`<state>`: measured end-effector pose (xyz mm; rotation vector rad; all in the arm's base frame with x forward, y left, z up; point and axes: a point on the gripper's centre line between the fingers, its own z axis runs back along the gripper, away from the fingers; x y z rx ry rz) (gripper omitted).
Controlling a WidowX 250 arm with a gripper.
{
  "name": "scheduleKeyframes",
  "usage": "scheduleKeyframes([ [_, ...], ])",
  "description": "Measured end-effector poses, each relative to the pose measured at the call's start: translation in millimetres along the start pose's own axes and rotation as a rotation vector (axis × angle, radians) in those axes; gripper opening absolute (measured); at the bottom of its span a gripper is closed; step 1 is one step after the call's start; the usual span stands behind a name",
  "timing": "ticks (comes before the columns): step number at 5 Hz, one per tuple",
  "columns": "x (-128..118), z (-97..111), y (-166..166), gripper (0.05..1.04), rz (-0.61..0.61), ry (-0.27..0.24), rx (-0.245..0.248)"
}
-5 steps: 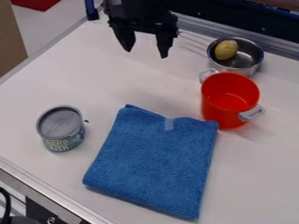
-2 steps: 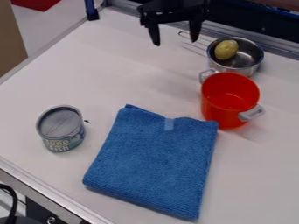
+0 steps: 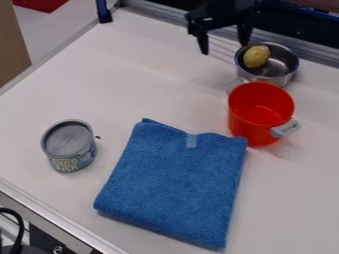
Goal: Move the silver pot in the left side of the red pot
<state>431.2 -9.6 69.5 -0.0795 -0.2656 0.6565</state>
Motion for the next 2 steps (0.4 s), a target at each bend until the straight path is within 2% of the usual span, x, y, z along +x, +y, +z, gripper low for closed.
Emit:
scheduleKeyframes([
  [1,-7.2,-14.2,-13.6,0.999,0.028,0.014,0.000],
  [2,-14.2,-17.3,-20.3,0.999,0.019,0.017,0.004],
])
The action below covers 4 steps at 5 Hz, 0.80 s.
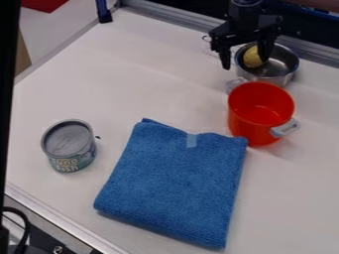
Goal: Move the silver pot in the left side of the red pot
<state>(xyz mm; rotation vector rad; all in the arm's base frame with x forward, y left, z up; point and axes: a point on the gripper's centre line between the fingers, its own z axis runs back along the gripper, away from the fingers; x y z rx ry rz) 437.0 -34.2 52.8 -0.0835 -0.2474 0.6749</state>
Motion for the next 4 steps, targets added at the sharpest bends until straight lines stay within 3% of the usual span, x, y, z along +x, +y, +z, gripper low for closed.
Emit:
scheduleKeyframes([
  [1,0.4,-6.2,0.9,0.999,-0.001,-0.010,0.016],
  [3,8.5,-31.8,5.2,0.953,0.036,-0.017,0.093],
  [4,9.7,-31.9,4.8,0.681,0.045,-0.022,0.088],
])
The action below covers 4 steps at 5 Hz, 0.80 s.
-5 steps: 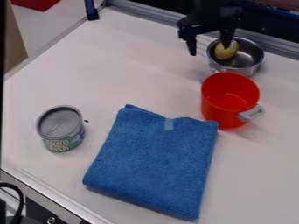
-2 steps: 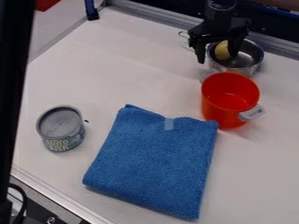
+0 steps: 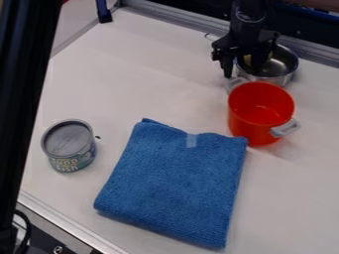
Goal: Move the silver pot in the left side of the red pot
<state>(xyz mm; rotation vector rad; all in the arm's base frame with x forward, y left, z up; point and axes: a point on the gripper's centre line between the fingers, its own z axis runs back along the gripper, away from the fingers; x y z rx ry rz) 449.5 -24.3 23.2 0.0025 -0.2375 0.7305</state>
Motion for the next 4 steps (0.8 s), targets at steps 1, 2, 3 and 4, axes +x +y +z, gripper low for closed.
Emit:
scheduleKeyframes([
  [1,-3.1,-0.9,-1.7,0.389,0.000,0.016,-0.014],
  [2,-1.8,-1.3,0.6,0.170,0.005,0.031,-0.021],
  [3,1.2,-1.6,1.6,0.069,0.009,0.024,-0.026],
  [4,5.7,-0.6,3.3,0.059,0.040,0.030,-0.045],
])
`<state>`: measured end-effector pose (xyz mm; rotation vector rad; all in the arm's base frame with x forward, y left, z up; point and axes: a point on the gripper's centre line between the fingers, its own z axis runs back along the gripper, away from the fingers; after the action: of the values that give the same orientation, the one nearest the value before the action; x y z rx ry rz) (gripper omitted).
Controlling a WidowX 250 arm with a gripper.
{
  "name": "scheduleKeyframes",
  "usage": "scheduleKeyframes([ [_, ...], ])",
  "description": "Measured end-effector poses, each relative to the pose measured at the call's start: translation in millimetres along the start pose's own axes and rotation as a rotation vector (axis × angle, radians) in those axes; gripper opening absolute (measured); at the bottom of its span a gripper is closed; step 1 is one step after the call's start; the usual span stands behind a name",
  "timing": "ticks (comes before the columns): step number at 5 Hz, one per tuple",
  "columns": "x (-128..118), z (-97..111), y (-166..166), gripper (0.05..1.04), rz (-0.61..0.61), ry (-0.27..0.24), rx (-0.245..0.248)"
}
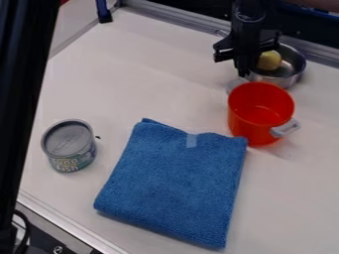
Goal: Move the silver pot in the left side of the red pot
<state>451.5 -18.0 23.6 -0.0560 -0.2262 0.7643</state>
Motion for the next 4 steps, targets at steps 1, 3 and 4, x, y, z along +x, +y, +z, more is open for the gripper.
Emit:
scheduleKeyframes([
  [1,11.5,22.6,-2.2,0.058,0.020,-0.029,-0.059],
  [3,21.7,69.4,29.7,0.057,0.036,-0.044,-0.114],
  [4,21.2,82.9,53.9,0.057,0.010,-0.024,-0.115],
])
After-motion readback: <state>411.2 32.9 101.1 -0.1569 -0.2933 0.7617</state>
